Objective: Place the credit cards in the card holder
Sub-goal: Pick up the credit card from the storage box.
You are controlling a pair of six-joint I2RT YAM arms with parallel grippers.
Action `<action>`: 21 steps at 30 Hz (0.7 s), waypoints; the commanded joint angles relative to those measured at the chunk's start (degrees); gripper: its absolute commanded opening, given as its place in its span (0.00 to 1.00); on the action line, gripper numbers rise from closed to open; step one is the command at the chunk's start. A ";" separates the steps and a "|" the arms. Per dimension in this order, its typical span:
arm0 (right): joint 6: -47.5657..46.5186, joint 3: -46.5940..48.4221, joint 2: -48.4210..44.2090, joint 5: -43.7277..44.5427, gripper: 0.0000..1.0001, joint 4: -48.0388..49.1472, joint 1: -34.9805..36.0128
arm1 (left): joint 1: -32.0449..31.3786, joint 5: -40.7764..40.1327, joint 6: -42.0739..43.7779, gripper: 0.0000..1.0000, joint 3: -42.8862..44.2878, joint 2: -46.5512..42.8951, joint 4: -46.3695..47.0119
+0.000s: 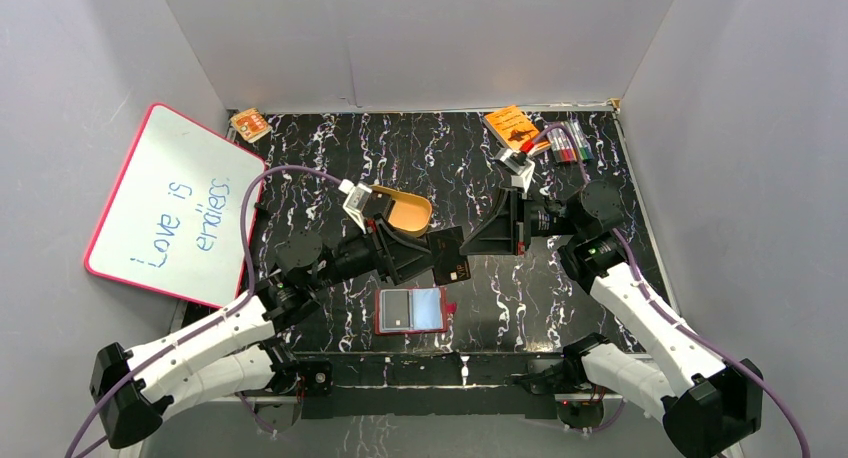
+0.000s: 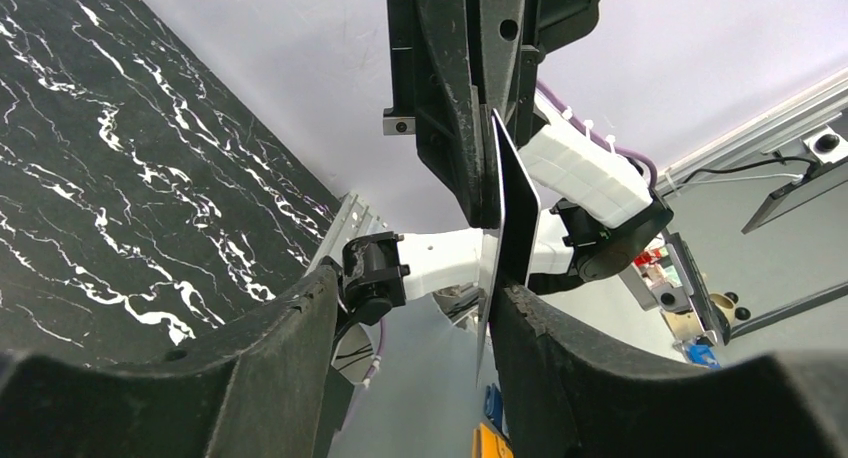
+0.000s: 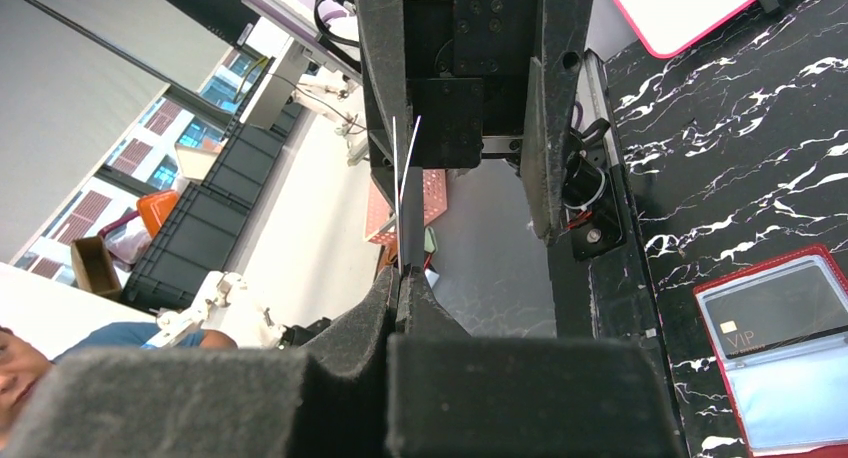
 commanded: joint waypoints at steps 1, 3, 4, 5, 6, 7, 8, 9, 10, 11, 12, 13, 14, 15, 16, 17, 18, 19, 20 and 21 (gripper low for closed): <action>-0.72 0.50 -0.41 0.64 0.00 1.70 0.83 | 0.37 1.28 -0.47 0.49 2.20 0.94 3.49; -0.79 0.18 -0.39 0.86 0.00 1.79 0.90 | 0.52 1.73 -0.92 0.38 2.39 1.25 4.21; -0.83 0.04 -0.36 1.09 0.00 1.68 0.89 | 0.60 1.68 -1.03 0.32 2.56 1.23 4.23; -0.88 -0.14 -0.32 1.35 0.00 1.65 0.88 | 0.69 1.58 -1.11 0.24 2.61 1.10 4.04; -0.87 -0.19 -0.24 1.69 0.00 1.65 0.90 | 0.84 1.23 -1.18 0.18 2.62 0.84 3.67; -0.84 -0.32 -0.11 2.08 0.00 1.50 0.90 | 1.05 0.83 -1.23 0.11 2.60 0.51 3.31; -0.84 -0.49 0.06 2.63 0.00 1.48 0.90 | 1.33 0.48 -1.21 0.05 2.51 0.15 2.86; -0.91 -0.59 0.22 3.46 0.00 1.57 0.90 | 1.64 0.05 -1.22 0.01 2.38 -0.20 2.30; -0.92 -0.68 0.61 4.13 0.00 1.80 0.87 | 2.03 -0.73 -1.21 0.00 2.27 -0.54 1.26; -0.92 -0.72 1.13 5.00 0.00 2.05 0.89 | 2.74 -1.74 -1.21 0.00 2.16 -0.89 0.22; -0.95 -0.64 1.95 5.73 0.00 2.32 0.89 | 3.33 -3.16 -1.25 0.00 1.95 -1.24 -0.99; -0.86 -0.57 2.88 6.54 0.00 3.18 0.90 | 4.07 -4.47 -1.21 0.00 1.80 -1.61 -2.16; -0.96 -0.37 4.25 7.30 0.00 3.70 0.90 | 5.24 -5.77 -1.26 0.00 1.64 -1.85 -3.32; -1.24 0.10 5.20 7.82 0.00 3.96 0.84 | 6.71 -6.60 -1.03 0.00 1.72 -1.77 -4.05; -1.73 0.74 7.22 8.34 0.00 3.85 0.76 | 8.31 -6.99 -0.84 0.00 1.79 -1.33 -4.76; -2.16 1.61 8.97 8.53 0.00 4.26 0.79 | 10.24 -6.86 -0.47 0.00 1.96 -0.70 -5.18; -2.81 2.98 10.93 8.52 0.00 4.48 0.78 | 11.92 -6.74 0.08 0.00 2.08 -0.02 -5.15; -3.35 4.05 12.81 8.51 0.00 4.68 0.79 | 13.46 -6.70 0.74 0.00 2.07 0.77 -4.91; -3.65 5.21 14.99 8.18 0.00 5.57 0.75 | 14.83 -6.58 1.77 0.00 1.95 1.61 -4.33; -4.24 6.44 16.98 7.72 0.00 5.98 0.81 | 15.85 -6.46 2.60 0.00 1.78 2.46 -3.60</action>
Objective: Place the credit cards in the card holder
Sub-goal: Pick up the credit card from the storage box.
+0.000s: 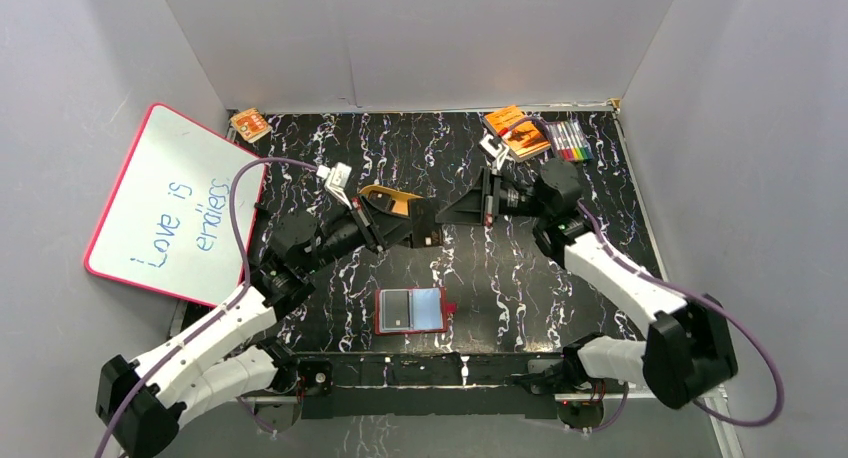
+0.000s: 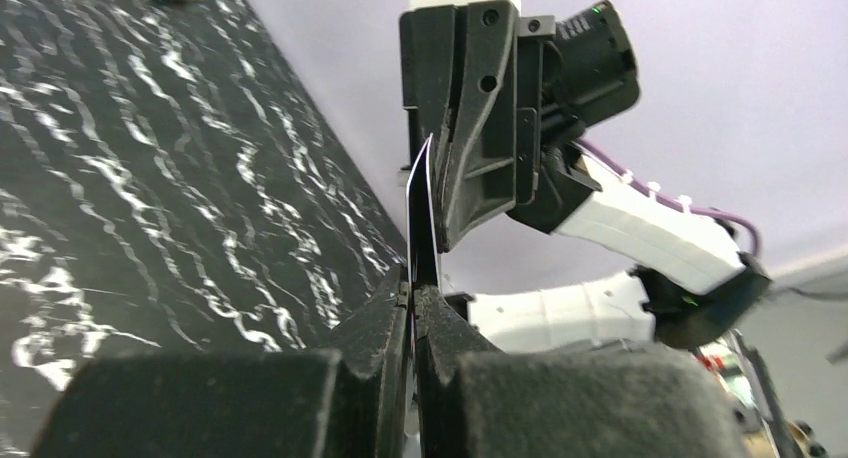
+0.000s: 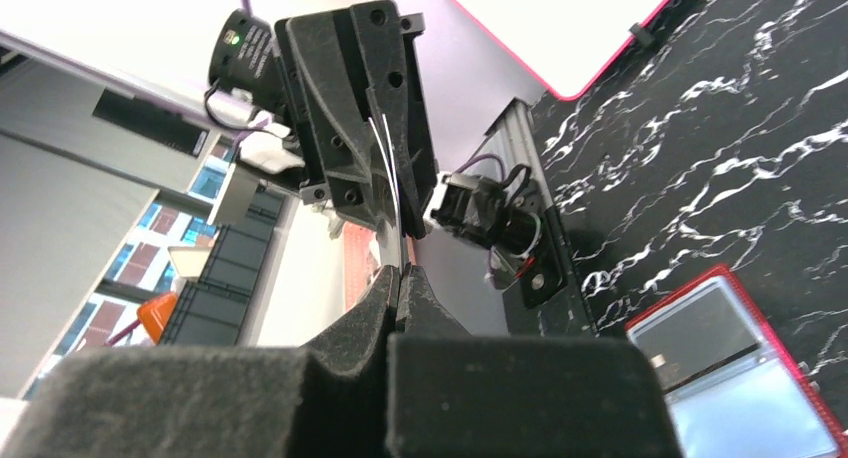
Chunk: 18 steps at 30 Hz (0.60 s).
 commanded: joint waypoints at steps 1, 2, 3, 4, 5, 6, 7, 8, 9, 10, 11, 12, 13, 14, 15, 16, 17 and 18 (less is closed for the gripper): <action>-3.20 6.89 6.44 -2.15 0.00 4.12 0.12 | 7.01 -5.02 4.41 0.00 0.73 2.75 1.33; -4.18 8.11 8.29 -2.45 0.00 4.07 0.08 | 8.08 -4.15 4.74 0.00 0.39 3.67 2.95; -5.19 9.16 9.99 -2.90 0.00 3.93 0.07 | 8.87 -3.06 5.18 0.00 -0.14 4.55 5.12; -6.25 10.04 11.78 -3.17 0.00 3.61 0.01 | 9.56 -2.73 5.57 0.00 -0.56 5.49 6.42; -7.16 10.72 13.44 -3.43 0.00 3.39 -0.18 | 10.20 -2.61 6.14 0.00 -1.20 6.40 7.67; -7.99 11.46 15.18 -3.74 0.00 3.51 -0.28 | 10.94 -2.73 6.85 0.00 -1.83 7.35 8.78; -8.53 12.00 16.97 -4.04 0.00 3.81 -0.48 | 11.81 -2.79 7.36 0.00 -2.42 8.33 9.63; -8.79 12.32 18.65 -4.37 0.00 4.74 -0.70 | 12.74 -2.56 7.95 0.00 -2.99 9.26 10.98; -9.10 12.67 20.41 -4.77 0.00 6.26 -0.93 | 13.56 -2.72 8.60 0.00 -3.71 10.16 12.64; -9.57 12.98 22.03 -5.05 0.00 7.27 -1.12 | 14.51 -2.99 8.86 0.00 -4.78 11.09 15.15; -10.06 13.25 23.56 -5.24 0.00 8.50 -1.24 | 15.32 -2.72 9.05 0.00 -5.45 12.27 17.58; -10.73 13.63 25.17 -5.39 0.00 9.02 -1.32 | 16.24 -2.13 9.21 0.00 -5.75 13.60 19.55; -11.23 14.29 26.78 -5.82 0.00 9.34 -1.56 | 17.07 -1.67 9.51 0.00 -5.76 15.07 20.98; -11.25 15.10 28.71 -6.62 0.00 10.41 -1.70 | 18.13 -0.92 9.73 0.00 -5.54 17.37 22.06; -11.02 15.87 30.60 -7.47 0.00 11.63 -1.82 | 19.21 0.23 9.94 0.00 -5.28 19.15 23.12; -10.39 16.96 33.03 -8.41 0.00 13.11 -1.92 | 20.28 1.64 9.98 0.00 -5.02 20.93 24.44; -9.86 17.87 35.08 -9.36 0.00 14.64 -1.87 | 21.27 2.97 10.03 0.00 -4.76 22.63 25.62; -9.55 18.83 37.08 -10.41 0.00 15.70 -1.94 | 22.04 4.27 10.45 0.00 -4.54 24.21 26.71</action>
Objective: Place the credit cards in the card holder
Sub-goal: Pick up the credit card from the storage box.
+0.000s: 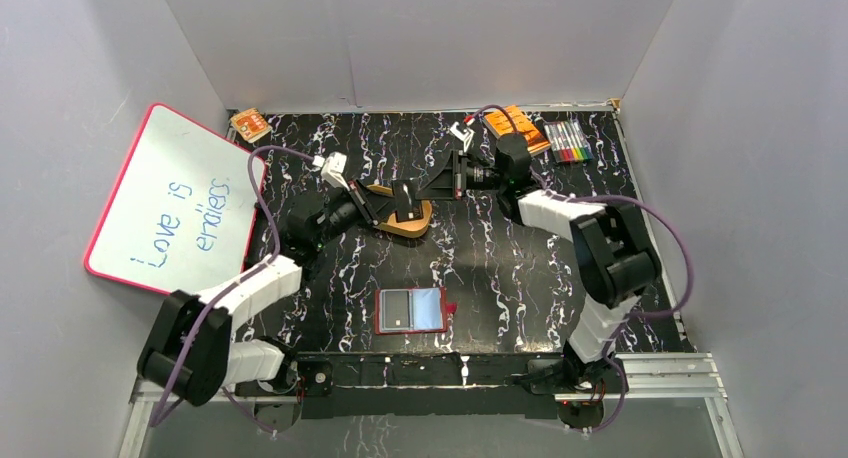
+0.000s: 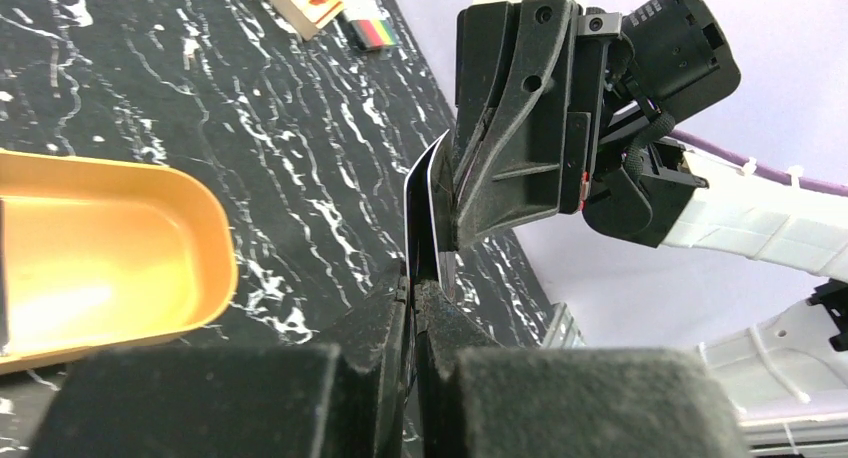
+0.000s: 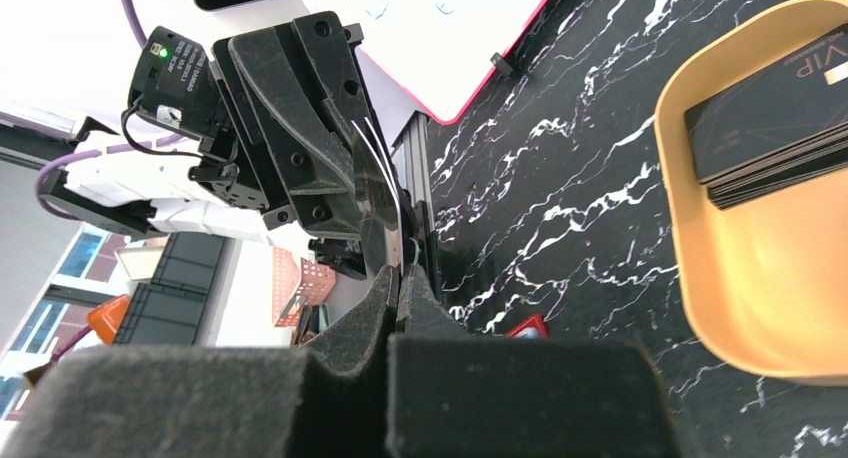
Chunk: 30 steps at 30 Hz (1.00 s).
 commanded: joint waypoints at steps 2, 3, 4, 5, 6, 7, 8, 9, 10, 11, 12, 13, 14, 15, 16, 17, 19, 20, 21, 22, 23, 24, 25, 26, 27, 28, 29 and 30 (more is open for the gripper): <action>1.59 6.84 8.86 -10.07 0.00 10.47 -0.50 | 6.52 0.07 5.03 0.00 1.15 7.99 9.90; 1.79 7.77 10.51 -10.96 0.00 11.19 -0.53 | 7.34 0.90 4.98 0.00 1.17 9.68 11.16; 2.29 8.60 12.07 -11.43 0.00 11.81 -0.63 | 8.19 1.94 4.53 0.00 1.31 11.47 12.32; 2.55 9.14 13.39 -11.61 0.00 12.49 -0.75 | 8.95 2.69 3.98 0.00 1.65 13.07 12.91; 2.40 9.73 14.41 -11.71 0.00 12.60 -0.92 | 9.82 3.23 3.43 0.00 2.02 14.55 13.36; 2.05 10.34 15.50 -11.85 0.00 12.28 -1.04 | 10.46 3.71 2.79 0.00 2.30 15.83 13.95; 1.65 10.95 16.46 -12.00 0.00 11.69 -1.18 | 10.97 4.06 2.53 0.00 2.52 16.86 14.63; 1.26 11.55 17.62 -12.18 0.00 11.28 -1.39 | 11.36 4.15 2.83 0.00 2.95 17.81 14.78; 0.91 12.03 18.60 -12.30 0.00 10.66 -1.66 | 11.57 4.34 3.30 0.00 3.46 18.73 14.73; 0.69 12.50 19.64 -12.46 0.00 10.46 -1.93 | 11.95 4.59 3.77 0.00 3.91 19.69 14.75; 0.61 12.86 20.67 -12.57 0.00 10.84 -2.22 | 12.37 5.08 4.21 0.00 4.32 20.73 14.61; 0.24 13.19 21.62 -12.53 0.00 11.06 -2.41 | 12.88 5.67 4.57 0.00 5.24 21.83 14.43; 0.19 13.61 22.68 -12.51 0.00 11.13 -2.66 | 13.54 6.00 4.78 0.00 5.82 23.01 14.25; 0.54 14.00 23.68 -12.33 0.00 11.57 -2.92 | 14.05 6.25 4.88 0.00 6.43 24.10 14.19; 0.83 14.32 24.48 -12.07 0.00 12.08 -3.07 | 14.59 6.66 4.94 0.00 7.04 25.25 14.19; 0.94 14.64 25.28 -11.79 0.00 12.17 -3.11 | 15.05 7.20 4.99 0.00 7.52 26.28 14.11; 0.46 15.27 26.42 -11.26 0.00 11.38 -3.22 | 15.69 8.17 5.02 0.00 8.32 28.35 13.94; -0.02 15.42 26.97 -11.25 0.00 10.83 -3.19 | 15.84 8.59 5.46 0.00 8.70 29.14 13.79; -0.63 15.43 27.33 -11.32 0.00 10.19 -3.23 | 15.87 8.94 5.96 0.00 8.94 29.68 13.56; -1.18 15.44 27.71 -11.25 0.00 9.52 -3.27 | 15.95 9.03 6.53 0.00 9.01 29.99 13.26; -1.54 15.44 28.09 -11.14 0.00 9.16 -3.28 | 15.96 8.69 6.83 0.00 8.99 30.07 12.90; -1.72 15.67 28.37 -11.05 0.00 8.88 -3.33 | 15.97 8.23 7.11 0.00 8.90 30.08 12.56; -1.98 16.00 28.52 -10.72 0.00 8.32 -3.36 | 15.96 7.94 7.39 0.00 8.90 29.92 12.17; -2.40 16.31 28.54 -10.15 0.00 7.75 -3.36 | 15.98 7.16 7.72 0.00 8.98 29.60 11.45; -2.59 16.53 28.37 -9.57 0.00 7.34 -3.36 | 16.03 6.46 8.10 0.00 9.02 28.94 10.59; -2.77 16.57 28.07 -8.76 0.00 7.05 -3.48 | 16.03 5.86 8.60 0.00 9.25 28.11 9.56; -3.17 16.50 27.76 -7.67 0.00 6.33 -3.59 | 16.04 5.15 9.20 0.00 9.56 26.97 7.94; -3.54 16.45 27.31 -6.67 0.00 5.33 -3.71 | 16.05 4.39 10.03 0.00 9.98 25.72 6.22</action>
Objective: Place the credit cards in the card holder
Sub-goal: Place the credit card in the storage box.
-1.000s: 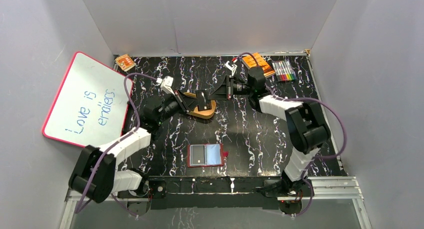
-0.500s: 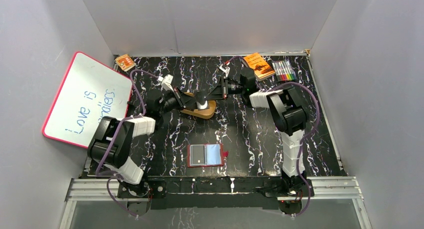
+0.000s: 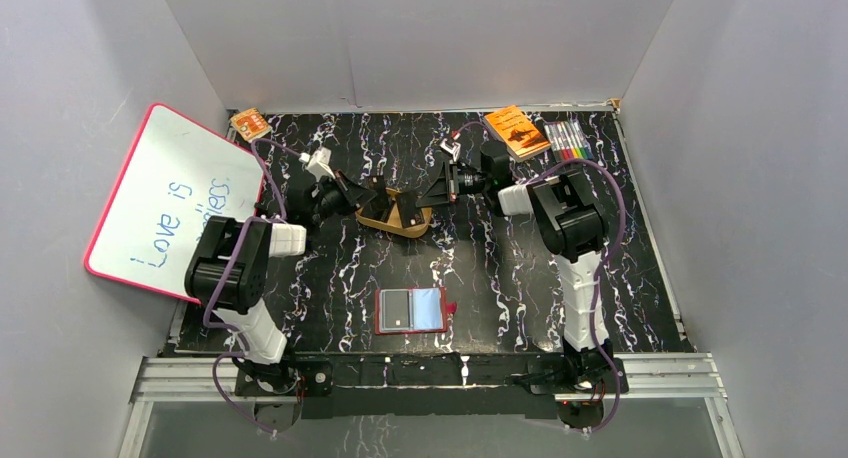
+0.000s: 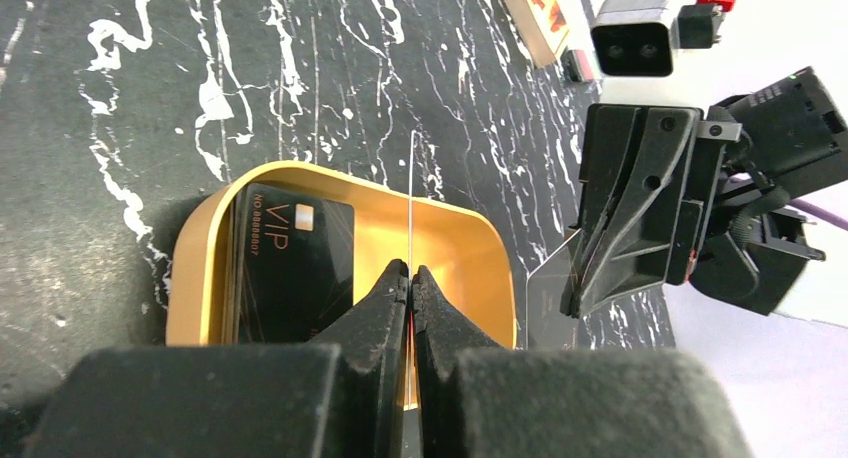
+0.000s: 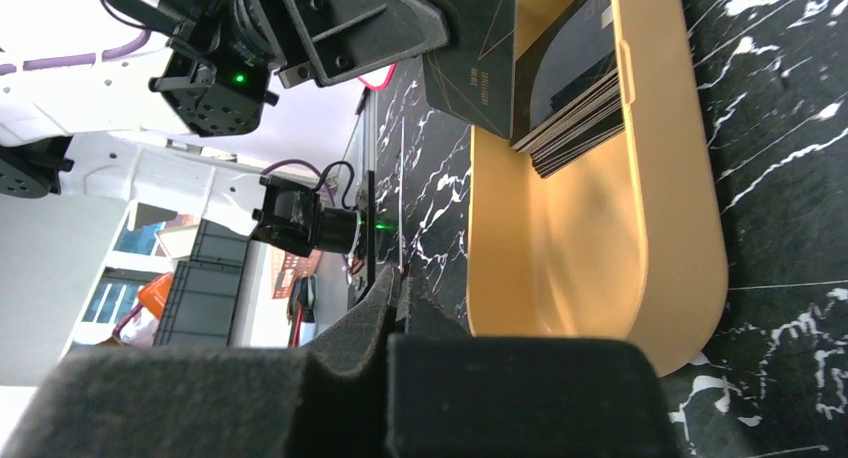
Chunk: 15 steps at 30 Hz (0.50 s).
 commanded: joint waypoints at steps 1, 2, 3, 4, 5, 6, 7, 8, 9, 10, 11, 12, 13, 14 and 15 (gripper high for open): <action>-2.85 2.73 -1.95 3.53 0.00 -2.00 -0.37 | -0.09 -4.00 4.99 0.00 3.13 -6.48 -5.24; -3.34 2.68 -2.45 4.84 0.00 -3.38 -0.50 | -0.04 -5.27 5.86 0.00 3.55 -7.80 -7.62; -3.85 2.60 -2.86 6.22 0.00 -5.06 -0.54 | -0.02 -5.97 6.74 0.00 4.08 -8.95 -9.93; -4.62 2.66 -3.31 7.82 0.00 -7.83 -0.53 | -0.05 -6.64 7.56 0.00 4.59 -10.00 -12.26; -5.54 2.84 -3.73 9.40 0.00 -10.16 -0.54 | -0.07 -7.16 8.22 0.00 5.00 -10.73 -14.18; -6.33 3.05 -4.17 11.04 0.00 -12.39 -0.52 | -0.05 -7.27 8.57 0.00 5.37 -11.09 -15.86; -6.70 2.86 -4.78 12.34 0.00 -13.58 -0.54 | -0.10 -7.14 8.80 0.00 5.71 -11.23 -17.13; -6.89 2.42 -5.52 13.53 0.00 -14.79 -0.54 | -0.11 -6.85 8.90 0.00 6.23 -11.01 -18.46; -6.93 1.77 -6.57 14.75 0.00 -15.50 -0.61 | -0.10 -6.20 8.91 0.00 7.07 -10.34 -20.14; -6.82 0.75 -7.72 15.57 0.00 -15.59 -0.64 | -0.11 -5.27 8.87 0.00 8.15 -9.32 -21.91; -6.57 -0.27 -9.10 16.54 0.00 -15.73 -0.73 | -0.11 -4.06 8.72 0.00 9.42 -8.25 -23.97; -6.31 -1.26 -10.73 17.70 0.00 -16.26 -0.67 | -0.12 -2.64 8.51 0.00 10.66 -7.04 -25.63; -6.30 -2.00 -12.30 18.45 0.00 -16.95 -0.76 | -0.25 -1.53 8.21 0.00 11.66 -5.75 -27.16; -6.26 -2.67 -13.87 19.10 0.00 -17.91 -0.82 | -0.42 -0.75 8.14 0.00 12.52 -4.96 -28.14; -6.43 -3.41 -15.68 19.98 0.00 -19.00 -0.82 | -0.76 -0.40 8.42 0.00 13.37 -4.16 -29.40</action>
